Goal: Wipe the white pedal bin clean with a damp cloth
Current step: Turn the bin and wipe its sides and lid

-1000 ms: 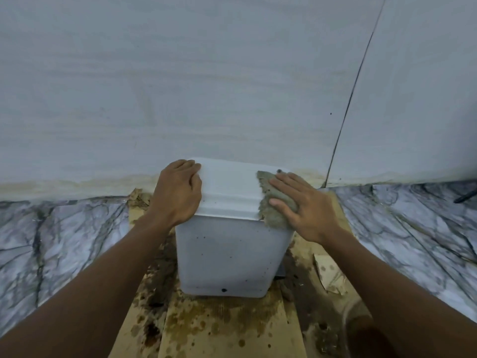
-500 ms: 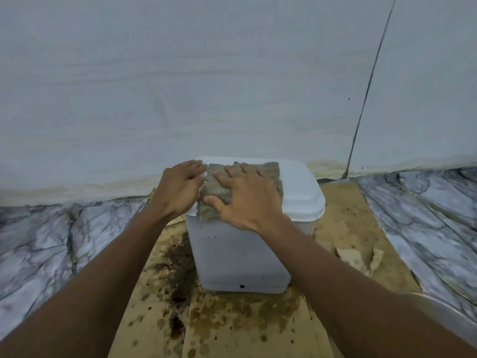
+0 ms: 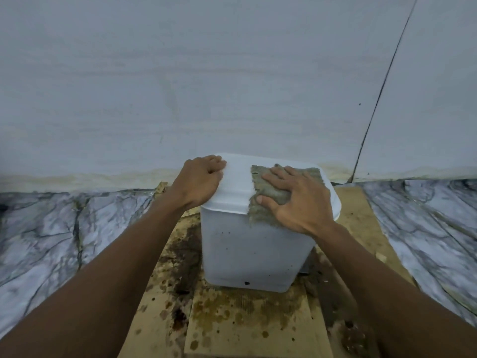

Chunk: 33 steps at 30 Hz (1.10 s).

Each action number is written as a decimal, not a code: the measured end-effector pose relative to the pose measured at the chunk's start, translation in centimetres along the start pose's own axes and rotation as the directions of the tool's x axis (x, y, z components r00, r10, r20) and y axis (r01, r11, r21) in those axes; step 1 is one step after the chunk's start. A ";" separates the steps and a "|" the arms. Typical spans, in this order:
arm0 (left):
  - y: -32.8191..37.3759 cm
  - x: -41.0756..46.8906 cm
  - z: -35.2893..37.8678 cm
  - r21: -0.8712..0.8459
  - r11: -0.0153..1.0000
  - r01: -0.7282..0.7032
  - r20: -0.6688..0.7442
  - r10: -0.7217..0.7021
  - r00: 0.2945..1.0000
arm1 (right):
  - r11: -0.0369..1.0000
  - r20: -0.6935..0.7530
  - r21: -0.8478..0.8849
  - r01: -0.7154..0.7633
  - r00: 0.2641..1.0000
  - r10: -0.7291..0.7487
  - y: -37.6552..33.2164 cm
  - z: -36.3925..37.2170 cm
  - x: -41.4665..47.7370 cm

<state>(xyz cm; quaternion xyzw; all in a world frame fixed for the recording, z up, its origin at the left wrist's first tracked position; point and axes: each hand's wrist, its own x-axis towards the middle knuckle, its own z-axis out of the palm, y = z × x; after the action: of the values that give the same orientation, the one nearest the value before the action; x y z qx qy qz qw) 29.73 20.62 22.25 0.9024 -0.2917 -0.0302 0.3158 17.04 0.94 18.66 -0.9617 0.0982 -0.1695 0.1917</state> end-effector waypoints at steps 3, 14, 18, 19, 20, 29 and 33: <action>0.0 0.4 -0.5 -0.077 0.995 0.065 0.007 -0.065 0.998 | 0.998 -0.010 -0.049 -0.025 1.000 0.025 -1.7 0.6 0.4; -1.0 0.6 -1.6 -0.283 0.943 0.176 0.041 -0.171 0.984 | 0.978 0.029 -0.137 0.157 0.988 -0.154 -7.3 3.9 1.8; -0.4 0.5 -1.1 -0.186 0.972 0.143 0.009 -0.144 0.990 | 0.980 -0.058 -0.138 0.144 0.987 -0.153 -5.6 3.8 1.5; -0.2 0.5 -0.8 -0.147 0.980 0.131 -0.012 -0.134 0.991 | 0.980 -0.086 -0.142 0.138 0.985 -0.151 -4.7 3.6 1.3; 0.0 0.4 -0.6 -0.122 0.984 0.127 -0.038 -0.133 0.990 | 0.980 -0.117 -0.155 0.127 0.982 -0.146 -3.6 3.3 0.9; 1.3 0.7 4.0 0.196 0.978 -0.073 -0.340 0.138 0.930 | 0.993 -0.519 -0.087 0.084 0.846 -0.117 7.8 1.7 -1.6; 1.0 1.3 4.0 0.230 0.971 -0.065 -0.371 0.149 0.917 | 0.912 -0.491 0.410 -0.011 0.840 0.231 9.1 1.9 -1.6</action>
<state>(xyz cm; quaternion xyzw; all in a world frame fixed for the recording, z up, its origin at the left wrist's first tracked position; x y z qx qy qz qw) 29.38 17.08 19.80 0.9018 -0.2747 0.1966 0.2697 15.12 -6.26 12.88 -0.8110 0.1728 -0.4310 0.3559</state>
